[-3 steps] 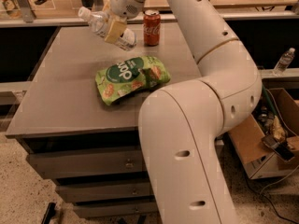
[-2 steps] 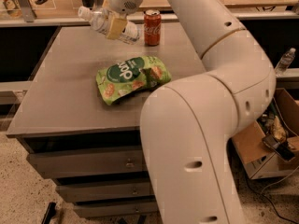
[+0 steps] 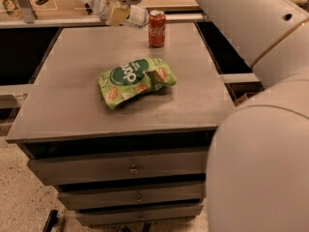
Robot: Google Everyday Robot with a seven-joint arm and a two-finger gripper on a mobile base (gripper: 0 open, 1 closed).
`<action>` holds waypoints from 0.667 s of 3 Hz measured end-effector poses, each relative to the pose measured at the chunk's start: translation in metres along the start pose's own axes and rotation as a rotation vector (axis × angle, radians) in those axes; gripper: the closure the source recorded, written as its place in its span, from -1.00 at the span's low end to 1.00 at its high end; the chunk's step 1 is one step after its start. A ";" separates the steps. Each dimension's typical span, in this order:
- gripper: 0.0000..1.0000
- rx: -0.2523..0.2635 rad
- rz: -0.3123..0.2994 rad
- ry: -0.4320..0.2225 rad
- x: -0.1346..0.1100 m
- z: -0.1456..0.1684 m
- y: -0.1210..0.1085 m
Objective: Knock blue plastic bottle over
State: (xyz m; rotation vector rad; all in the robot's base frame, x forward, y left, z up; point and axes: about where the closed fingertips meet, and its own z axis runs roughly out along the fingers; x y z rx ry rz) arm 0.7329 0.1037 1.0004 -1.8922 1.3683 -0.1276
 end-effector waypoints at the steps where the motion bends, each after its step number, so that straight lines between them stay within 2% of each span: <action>1: 1.00 -0.052 0.027 -0.014 -0.003 0.040 0.046; 2: 1.00 -0.209 0.036 -0.055 -0.008 0.092 0.098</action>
Offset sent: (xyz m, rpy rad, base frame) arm -0.0528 0.0631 -0.1811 -0.0707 0.3923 0.1891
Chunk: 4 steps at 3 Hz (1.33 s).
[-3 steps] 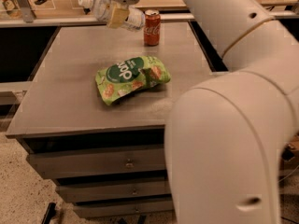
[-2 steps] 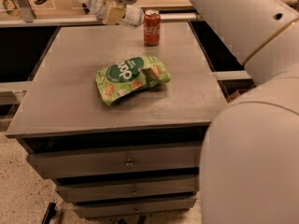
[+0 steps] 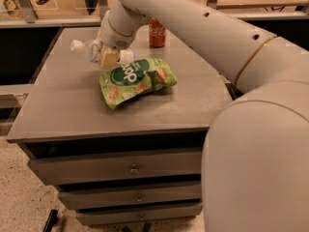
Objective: Knock blue plastic bottle over
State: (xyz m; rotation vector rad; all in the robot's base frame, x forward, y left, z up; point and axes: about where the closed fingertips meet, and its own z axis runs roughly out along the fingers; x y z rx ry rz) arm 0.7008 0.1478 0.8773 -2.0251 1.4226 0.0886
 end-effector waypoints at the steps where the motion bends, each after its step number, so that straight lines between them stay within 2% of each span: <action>1: 1.00 -0.085 -0.025 -0.012 0.000 0.033 0.012; 2: 1.00 -0.091 -0.030 -0.012 0.000 0.034 0.012; 3: 0.66 -0.076 -0.035 0.002 0.002 0.037 0.010; 4: 0.19 -0.075 -0.019 0.071 0.013 0.048 0.003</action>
Offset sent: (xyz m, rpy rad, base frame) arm 0.0249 0.0144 -0.0568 -0.1309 -0.0539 0.1043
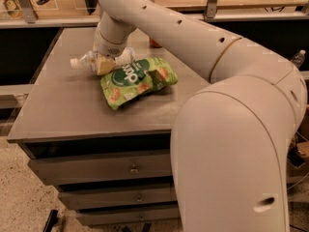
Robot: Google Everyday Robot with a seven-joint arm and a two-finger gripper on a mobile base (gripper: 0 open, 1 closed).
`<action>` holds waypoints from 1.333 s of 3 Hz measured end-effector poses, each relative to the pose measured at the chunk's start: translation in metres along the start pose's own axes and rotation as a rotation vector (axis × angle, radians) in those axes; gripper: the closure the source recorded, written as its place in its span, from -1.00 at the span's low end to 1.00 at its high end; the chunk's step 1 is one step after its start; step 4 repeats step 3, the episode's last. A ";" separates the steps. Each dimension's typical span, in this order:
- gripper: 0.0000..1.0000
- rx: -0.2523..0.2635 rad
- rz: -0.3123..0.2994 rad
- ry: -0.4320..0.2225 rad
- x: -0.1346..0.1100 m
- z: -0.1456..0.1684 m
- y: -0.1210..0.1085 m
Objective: Knock blue plastic bottle over
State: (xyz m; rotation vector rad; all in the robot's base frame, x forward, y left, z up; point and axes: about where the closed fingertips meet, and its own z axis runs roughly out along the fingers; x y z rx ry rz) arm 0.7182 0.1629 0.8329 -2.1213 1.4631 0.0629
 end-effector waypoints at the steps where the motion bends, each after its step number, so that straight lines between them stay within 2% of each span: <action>1: -0.30 0.000 0.000 0.000 0.000 0.000 0.000; 2: -0.76 -0.013 0.025 0.046 0.006 0.000 -0.006; 3: -1.00 -0.020 0.046 0.080 0.010 -0.002 -0.009; 4: -1.00 -0.020 0.046 0.080 0.010 -0.002 -0.009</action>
Offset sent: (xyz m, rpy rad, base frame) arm 0.0209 -0.0124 0.0087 -0.0971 0.0202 -0.0999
